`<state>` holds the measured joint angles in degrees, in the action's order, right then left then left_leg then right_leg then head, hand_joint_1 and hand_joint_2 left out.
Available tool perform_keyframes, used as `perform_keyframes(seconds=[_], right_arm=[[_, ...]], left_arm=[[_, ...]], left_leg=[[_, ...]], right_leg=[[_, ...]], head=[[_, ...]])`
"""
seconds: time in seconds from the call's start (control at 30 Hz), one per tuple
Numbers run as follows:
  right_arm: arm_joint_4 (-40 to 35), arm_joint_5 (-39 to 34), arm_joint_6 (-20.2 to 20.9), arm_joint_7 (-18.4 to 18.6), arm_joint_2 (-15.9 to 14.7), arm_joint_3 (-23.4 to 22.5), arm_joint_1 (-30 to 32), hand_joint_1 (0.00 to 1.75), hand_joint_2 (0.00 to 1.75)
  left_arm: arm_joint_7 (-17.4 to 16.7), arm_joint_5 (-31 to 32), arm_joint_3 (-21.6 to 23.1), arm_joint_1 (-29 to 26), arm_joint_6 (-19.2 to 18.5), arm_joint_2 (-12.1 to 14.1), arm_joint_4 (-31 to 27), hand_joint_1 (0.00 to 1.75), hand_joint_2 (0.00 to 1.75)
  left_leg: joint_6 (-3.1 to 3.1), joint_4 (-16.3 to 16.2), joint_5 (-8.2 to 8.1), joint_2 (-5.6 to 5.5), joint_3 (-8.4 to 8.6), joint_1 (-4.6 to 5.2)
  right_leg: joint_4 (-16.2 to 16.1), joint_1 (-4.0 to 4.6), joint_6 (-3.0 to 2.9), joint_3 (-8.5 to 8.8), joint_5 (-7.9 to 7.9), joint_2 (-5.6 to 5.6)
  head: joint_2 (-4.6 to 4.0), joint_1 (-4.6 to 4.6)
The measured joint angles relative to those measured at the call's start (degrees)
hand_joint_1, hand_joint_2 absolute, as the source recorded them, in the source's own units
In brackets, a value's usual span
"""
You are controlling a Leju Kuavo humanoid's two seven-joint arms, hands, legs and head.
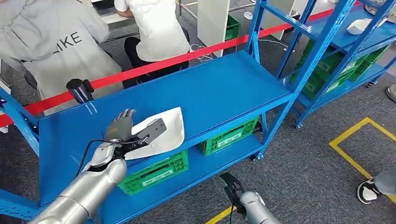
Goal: Take the parts from the cabinet and place them on the table.
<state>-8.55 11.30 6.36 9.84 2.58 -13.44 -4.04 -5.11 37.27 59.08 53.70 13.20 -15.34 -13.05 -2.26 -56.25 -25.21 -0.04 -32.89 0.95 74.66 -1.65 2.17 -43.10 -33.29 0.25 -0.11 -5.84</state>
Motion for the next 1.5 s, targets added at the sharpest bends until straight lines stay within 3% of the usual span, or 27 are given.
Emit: perform_keyframes(seconds=[0.07,0.13,0.17,0.23,0.27,0.3,0.4,0.47,0.5,0.53,0.63,0.7,0.73,0.77,0.8,0.83,0.87,0.9,0.97,1.03,1.1,1.17,1.2,1.3,1.33,1.43,1.5], right_arm=[[0.0,0.0,0.0,0.0,-0.11,0.0,0.17,0.0,0.0],[0.0,0.0,0.07,0.0,-0.22,0.0,0.05,0.0,0.0],[0.0,0.0,0.11,0.0,-0.22,0.0,-0.03,0.0,0.0],[0.0,0.02,0.22,0.0,-0.22,0.0,-0.1,0.0,0.0],[0.0,0.02,0.24,0.0,-0.2,0.0,-0.02,0.0,0.0],[0.0,0.02,0.28,0.0,-0.2,0.0,0.02,0.0,0.0],[0.0,0.07,0.31,0.0,-0.17,0.0,0.0,0.0,0.0],[0.0,0.07,0.31,0.0,-0.11,0.0,0.14,0.0,0.0],[0.0,0.04,0.33,0.0,-0.18,0.0,0.17,0.0,0.0],[0.0,0.02,0.33,0.0,-0.15,0.0,0.04,0.0,0.0],[0.0,0.02,0.28,0.0,-0.39,0.0,0.17,0.0,0.0],[0.0,0.02,0.28,0.0,-0.44,0.0,0.23,0.0,0.0],[0.0,0.02,0.28,0.0,-0.57,0.0,0.2,0.0,0.0],[0.0,0.02,0.28,0.0,-0.59,0.0,0.12,0.0,0.0],[0.02,0.02,0.31,0.0,-0.04,0.0,0.07,0.0,0.0],[0.02,0.08,0.26,-0.09,0.32,-0.04,-0.05,0.0,0.0],[0.04,0.09,0.29,-0.07,-0.18,-0.04,0.09,0.0,0.0],[0.04,0.04,0.42,-0.04,-0.17,-0.07,0.29,0.0,0.0],[0.04,0.09,0.42,-0.04,0.26,-0.07,0.32,0.0,0.0],[0.04,0.07,0.48,-0.04,0.22,-0.07,0.42,0.0,0.0],[0.04,0.09,0.48,-0.04,0.2,-0.07,0.37,0.0,0.0],[0.04,0.09,0.46,-0.04,0.18,-0.07,0.42,0.0,0.0],[0.04,0.09,0.46,-0.04,0.18,-0.07,0.41,0.0,0.0],[0.04,0.2,0.46,-0.04,0.22,-0.07,0.38,0.0,0.0],[0.04,0.24,0.42,-0.04,0.46,-0.07,0.23,0.0,0.0],[0.04,0.17,0.48,-0.04,0.28,-0.07,0.25,0.0,0.0],[0.04,0.17,0.48,-0.04,0.18,-0.07,0.3,0.0,0.0]], left_arm=[[0.02,0.13,0.0,-0.28,-0.07,-0.02,0.04,0.0,0.0],[0.02,0.37,-0.04,-0.24,-0.07,-0.18,0.04,0.0,0.0],[0.02,0.55,-0.07,-0.19,-0.07,-0.24,0.02,0.0,0.0],[0.02,0.85,-0.11,-0.1,-0.11,-0.24,0.02,0.0,0.0],[0.02,0.9,-0.11,-0.13,-0.13,-0.24,0.02,0.0,0.0],[0.02,0.9,-0.11,-0.14,-0.13,-0.24,0.02,0.0,0.0],[0.0,0.9,-0.13,-0.02,-0.13,-0.22,0.02,0.0,0.0],[0.0,0.92,-0.15,0.11,-0.13,-0.39,-0.26,0.0,0.0],[0.0,0.92,-0.2,0.33,-0.13,-0.39,-0.24,0.0,0.0],[0.04,0.92,-0.28,0.57,-0.13,-0.48,-0.24,0.0,0.0],[0.05,0.92,-0.41,0.08,-0.15,-0.79,-0.24,0.0,0.0],[0.04,0.92,-0.41,-0.19,-0.15,-0.79,-0.22,0.0,0.0],[0.07,0.92,-0.41,-0.2,-0.15,-0.79,-0.22,0.0,0.0],[0.09,0.92,-0.41,-0.13,-0.15,-0.83,-0.24,0.0,0.0],[0.09,0.92,-0.44,-0.09,-0.15,-0.76,-0.18,0.0,0.0],[0.11,0.92,-0.44,-0.08,-0.15,-0.79,-0.24,0.0,0.0],[0.09,0.92,-0.46,-0.14,-0.15,-0.79,-0.26,0.0,0.0],[0.11,0.92,-0.46,-0.22,-0.13,-0.79,-0.28,0.0,0.0],[0.11,0.94,-0.48,-0.15,-0.13,-0.74,-0.24,0.0,0.0],[0.15,0.96,-0.48,-0.18,-0.13,-0.74,-0.24,0.0,0.0],[0.15,0.96,-0.5,-0.24,-0.13,-0.74,-0.24,0.0,0.0],[0.26,0.98,-0.5,-0.5,-0.13,-0.63,-0.22,0.0,0.0],[0.64,1.03,-0.5,-0.54,-0.13,-0.61,-0.22,0.0,0.0],[1.4,1.01,-0.59,-0.42,0.13,-0.61,-0.35,0.0,0.0],[1.49,1.01,-0.7,-0.41,0.22,-0.57,-0.33,0.0,0.0],[1.53,1.01,-0.9,-0.42,0.2,-0.55,-0.35,0.0,0.0],[1.6,1.14,-0.9,-0.46,0.26,-0.7,-0.44,0.0,0.0]], left_leg=[[-0.14,-0.55,-0.26,-0.02,-0.15,0.02],[0.04,-1.36,-0.77,-0.07,-0.21,0.02],[0.31,-1.84,-1.09,-0.06,-0.37,0.02],[0.72,-2.47,-1.46,-0.15,-0.93,0.5],[-0.3,-2.59,-1.8,-0.15,-0.97,0.74],[-0.67,-2.55,-1.58,-0.14,-0.95,0.7],[-0.14,-1.84,-1.16,-0.18,-0.64,1.42],[-1.22,2.79,0.99,0.06,1.94,0.6],[-0.91,4.22,1.55,0.24,2.81,0.64],[-1.17,4.7,1.88,0.36,3.05,0.39],[-0.48,4.01,1.44,0.43,2.73,-0.2],[0.78,2.39,0.55,0.43,2.17,-1.28],[1.76,0.68,-0.44,0.41,1.62,-2.18],[2.86,-1.55,-1.68,0.44,0.82,-2.88],[3.72,-2.69,-2.44,0.34,-0.17,-2.48],[4.21,-4.98,-3.56,0.26,-1.27,-2.29],[4.55,-5.14,-3.78,0.27,-1.68,-2.04],[5.0,-5.21,-4.03,0.28,-1.5,-2.0],[5.55,-5.39,-4.44,0.27,-1.39,-2.03],[5.42,-10.31,-7.7,0.32,-3.54,-2.19],[5.18,-19.31,-11.43,0.3,-8.11,-2.01],[4.27,-23.18,-11.59,0.25,-10.59,-1.69],[3.5,-21.27,-9.89,0.19,-9.97,-1.34],[-0.01,-7.69,-2.81,-0.58,-3.72,0.47],[-0.76,-6.16,-3.15,-0.67,-3.06,0.81],[-0.61,-4.97,-2.7,-0.36,-2.91,1.34],[0.08,-2.67,-1.33,-0.18,-1.41,0.66]], right_leg=[[-1.5,0.21,-0.23,0.64,2.26,0.0],[-11.4,0.27,-0.62,5.91,7.1,-0.12],[-15.06,0.35,-0.97,7.65,7.22,-0.46],[-15.27,0.53,-1.44,7.65,7.08,-0.25],[-15.4,0.47,-1.29,7.64,7.19,-0.24],[-15.41,0.49,-1.3,7.64,7.19,-0.18],[-16.23,-0.23,-0.75,7.85,7.73,-0.14],[-17.31,0.02,-0.97,8.64,8.16,-0.18],[-16.79,0.09,-0.83,8.41,7.78,-0.18],[-13.75,0.15,-0.67,6.8,5.74,-0.05],[-2.04,-0.57,0.61,0.66,1.48,-0.03],[-4.55,-1.24,1.67,1.5,4.3,-0.12],[-9.78,-1.94,2.72,4.24,7.18,-0.36],[-14.59,-2.68,3.98,6.47,8.25,-0.77],[-11.35,-2.13,4.36,5.08,6.51,-0.04],[-11.66,-2.52,2.85,4.67,6.17,0.16],[-10.5,-2.72,0.81,4.16,5.66,0.31],[-10.05,-2.97,0.39,4.01,5.36,0.16],[-9.51,-2.92,0.02,3.62,5.22,0.27],[-9.75,-2.67,-0.54,3.85,5.17,0.26],[-10.02,-2.17,-0.77,3.92,5.32,0.24],[-10.05,-1.39,-1.0,4.0,5.3,0.31],[-10.08,-1.02,-1.1,4.12,5.25,0.42],[-11.08,-0.37,-1.5,5.12,5.35,0.62],[-11.29,0.06,-1.39,5.28,5.49,0.69],[-12.49,-0.52,-0.51,5.56,6.09,0.7],[-12.18,-0.39,-0.09,5.68,5.85,0.22]], head=[[0.0,-0.02],[0.0,-0.04],[0.0,-0.02],[0.0,0.0],[0.0,0.05],[0.0,0.04],[0.0,0.17],[0.0,0.18],[0.0,0.13],[0.0,0.11],[0.0,0.15],[0.0,0.13],[0.0,0.15],[0.0,0.11],[0.0,-0.22],[0.0,-1.32],[0.0,-0.78],[0.0,0.22],[0.0,0.28],[0.0,0.83],[0.0,0.87],[0.0,0.87],[0.0,0.87],[0.0,0.83],[0.0,0.61],[0.0,0.81],[0.0,0.74]])
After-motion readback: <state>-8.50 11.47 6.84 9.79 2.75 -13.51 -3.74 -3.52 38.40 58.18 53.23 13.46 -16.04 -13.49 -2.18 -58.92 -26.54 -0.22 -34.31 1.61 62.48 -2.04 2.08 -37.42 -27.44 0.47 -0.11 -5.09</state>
